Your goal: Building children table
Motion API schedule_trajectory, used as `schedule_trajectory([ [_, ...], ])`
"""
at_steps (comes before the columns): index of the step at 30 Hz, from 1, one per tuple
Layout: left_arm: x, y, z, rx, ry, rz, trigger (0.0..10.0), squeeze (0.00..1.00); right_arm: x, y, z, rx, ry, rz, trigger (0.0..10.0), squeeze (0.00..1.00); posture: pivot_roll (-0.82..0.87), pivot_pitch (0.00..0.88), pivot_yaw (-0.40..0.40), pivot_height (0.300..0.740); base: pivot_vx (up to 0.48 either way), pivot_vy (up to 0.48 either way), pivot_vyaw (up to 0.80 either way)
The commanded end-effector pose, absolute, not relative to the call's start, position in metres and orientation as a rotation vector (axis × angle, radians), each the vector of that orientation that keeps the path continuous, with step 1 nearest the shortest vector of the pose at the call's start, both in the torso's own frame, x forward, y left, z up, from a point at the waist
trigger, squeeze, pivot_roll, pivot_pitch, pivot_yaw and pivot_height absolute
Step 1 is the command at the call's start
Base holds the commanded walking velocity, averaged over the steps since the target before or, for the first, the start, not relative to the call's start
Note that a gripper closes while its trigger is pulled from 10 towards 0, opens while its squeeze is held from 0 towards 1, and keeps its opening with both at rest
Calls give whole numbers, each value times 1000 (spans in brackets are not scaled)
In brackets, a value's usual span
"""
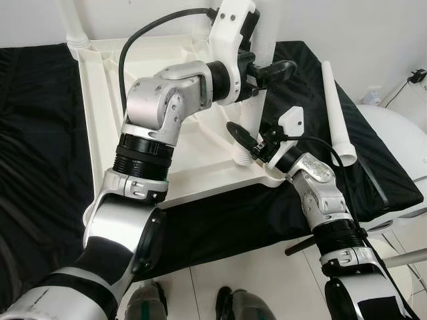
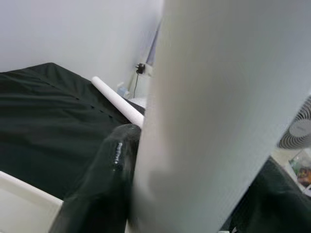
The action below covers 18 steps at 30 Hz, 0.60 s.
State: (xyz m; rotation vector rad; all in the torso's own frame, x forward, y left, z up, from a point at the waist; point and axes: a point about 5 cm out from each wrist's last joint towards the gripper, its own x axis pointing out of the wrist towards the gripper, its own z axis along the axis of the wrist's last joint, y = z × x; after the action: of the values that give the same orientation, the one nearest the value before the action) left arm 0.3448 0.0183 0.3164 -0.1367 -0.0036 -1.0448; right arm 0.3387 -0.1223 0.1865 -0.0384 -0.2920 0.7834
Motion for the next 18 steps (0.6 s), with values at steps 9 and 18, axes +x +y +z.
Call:
schedule_trajectory([
  [9, 339, 13, 334, -115, -77, -1074, 0, 0, 340, -126, 185, -55, -286, 752, 10000, 0, 38, 58, -78, 740, 0, 0, 0],
  [18, 338, 12, 338, -53, -129, -982, 10000, 0, 348, -130, 189, -84, -264, 602, 10000, 0, 34, 43, -82, 740, 0, 0, 0],
])
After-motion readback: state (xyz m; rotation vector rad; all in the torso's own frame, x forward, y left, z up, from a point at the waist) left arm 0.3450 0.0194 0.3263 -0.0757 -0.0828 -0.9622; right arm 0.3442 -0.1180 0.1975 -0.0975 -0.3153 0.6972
